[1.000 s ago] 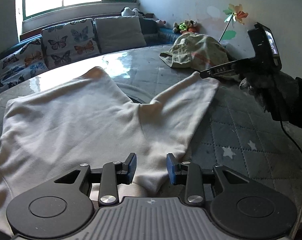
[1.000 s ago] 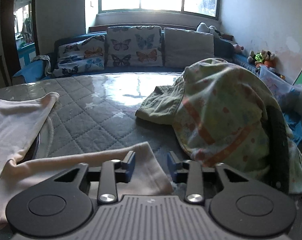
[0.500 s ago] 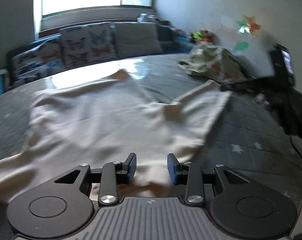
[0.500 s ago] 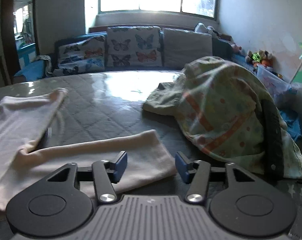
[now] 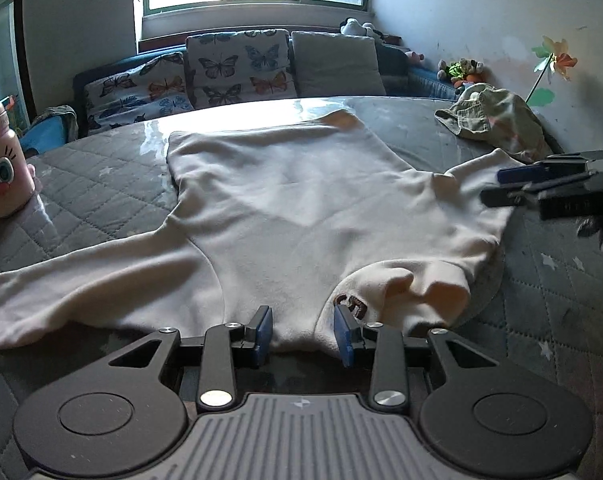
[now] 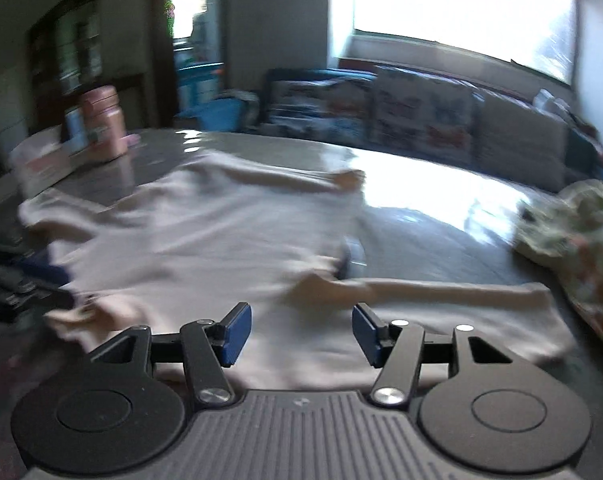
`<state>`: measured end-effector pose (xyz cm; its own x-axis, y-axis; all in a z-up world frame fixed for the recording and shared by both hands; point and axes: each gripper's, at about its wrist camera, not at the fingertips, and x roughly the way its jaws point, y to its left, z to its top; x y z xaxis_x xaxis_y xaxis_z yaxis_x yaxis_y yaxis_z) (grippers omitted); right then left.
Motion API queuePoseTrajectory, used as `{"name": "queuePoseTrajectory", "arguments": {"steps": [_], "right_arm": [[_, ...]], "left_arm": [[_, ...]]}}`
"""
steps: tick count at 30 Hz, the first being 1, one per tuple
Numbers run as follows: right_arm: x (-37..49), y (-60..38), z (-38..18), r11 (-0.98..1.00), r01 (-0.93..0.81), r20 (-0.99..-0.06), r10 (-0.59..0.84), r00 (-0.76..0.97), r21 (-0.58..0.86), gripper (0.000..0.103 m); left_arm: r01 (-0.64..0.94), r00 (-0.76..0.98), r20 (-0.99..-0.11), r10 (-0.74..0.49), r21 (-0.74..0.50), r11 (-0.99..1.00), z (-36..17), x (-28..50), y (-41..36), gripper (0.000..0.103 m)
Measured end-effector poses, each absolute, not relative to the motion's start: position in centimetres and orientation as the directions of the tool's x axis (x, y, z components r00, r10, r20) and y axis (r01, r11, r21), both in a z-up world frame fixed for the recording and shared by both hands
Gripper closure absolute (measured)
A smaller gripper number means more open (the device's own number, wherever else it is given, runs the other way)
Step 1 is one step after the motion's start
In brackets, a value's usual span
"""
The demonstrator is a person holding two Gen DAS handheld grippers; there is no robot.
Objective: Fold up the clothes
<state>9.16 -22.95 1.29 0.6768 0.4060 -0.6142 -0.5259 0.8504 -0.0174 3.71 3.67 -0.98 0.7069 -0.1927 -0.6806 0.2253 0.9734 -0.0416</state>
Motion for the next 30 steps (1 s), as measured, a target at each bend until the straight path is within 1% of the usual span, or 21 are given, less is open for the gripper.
{"name": "queuePoseTrajectory", "arguments": {"steps": [3,8,13,14,16,17,18,19,20,21,24,26,30], "right_arm": [[7.4,-19.9,1.1,0.801,-0.595,-0.607,0.443,0.66,-0.062,0.042],[5.5,-17.3,0.6,0.727,-0.685,-0.631,0.509,0.586,-0.05,0.043],[3.5,-16.1,0.3,0.662,-0.748,-0.648,0.549,0.528,-0.049,0.048],[3.3,-15.9,0.1,0.659,-0.75,-0.651,0.546,0.528,-0.056,0.052],[2.9,-15.5,-0.2,0.653,-0.754,-0.656,0.54,0.527,-0.069,0.054],[2.7,-15.3,-0.4,0.656,-0.75,-0.657,0.53,0.536,-0.083,0.059],[2.6,-15.3,-0.5,0.659,-0.747,-0.655,0.527,0.542,-0.088,0.069],[2.7,-15.4,-0.4,0.663,-0.744,-0.655,0.527,0.542,-0.082,0.073],[2.7,-15.4,-0.3,0.667,-0.742,-0.654,0.528,0.542,-0.076,0.081],[2.8,-15.5,-0.3,0.67,-0.739,-0.653,0.529,0.542,-0.07,0.086],[2.7,-15.7,-0.2,0.671,-0.737,-0.657,0.522,0.544,-0.077,0.094],[2.6,-15.8,-0.2,0.671,-0.737,-0.659,0.519,0.544,-0.079,0.095],[2.0,-16.1,0.0,0.662,-0.745,-0.664,0.518,0.539,-0.088,0.096]], "left_arm": [[0.228,0.717,-0.668,-0.198,-0.044,0.973,-0.6,3.2,3.9,0.064],[0.21,0.73,-0.658,-0.187,-0.045,0.977,-0.4,2.8,4.6,0.064],[0.235,0.735,-0.648,-0.201,-0.034,0.971,-0.1,2.2,4.7,0.064],[0.246,0.735,-0.646,-0.204,-0.026,0.969,0.0,2.0,4.5,0.064],[0.27,0.738,-0.639,-0.215,-0.012,0.963,0.1,1.6,4.1,0.064],[0.282,0.739,-0.636,-0.223,-0.008,0.959,0.2,1.5,3.9,0.064],[0.292,0.739,-0.634,-0.228,-0.003,0.956,0.2,1.3,3.7,0.064],[0.299,0.741,-0.631,-0.23,0.004,0.954,0.3,1.2,3.6,0.064],[0.304,0.743,-0.628,-0.232,0.008,0.953,0.3,1.3,3.4,0.064],[0.304,0.745,-0.624,-0.234,0.007,0.953,0.4,1.4,3.4,0.064],[0.307,0.753,-0.613,-0.24,0.005,0.952,0.6,1.9,3.2,0.064],[0.309,0.753,-0.608,-0.25,-0.008,0.951,0.6,2.3,3.1,0.064],[0.325,0.708,-0.654,-0.266,-0.033,0.945,-0.6,3.3,3.0,0.064]]}}
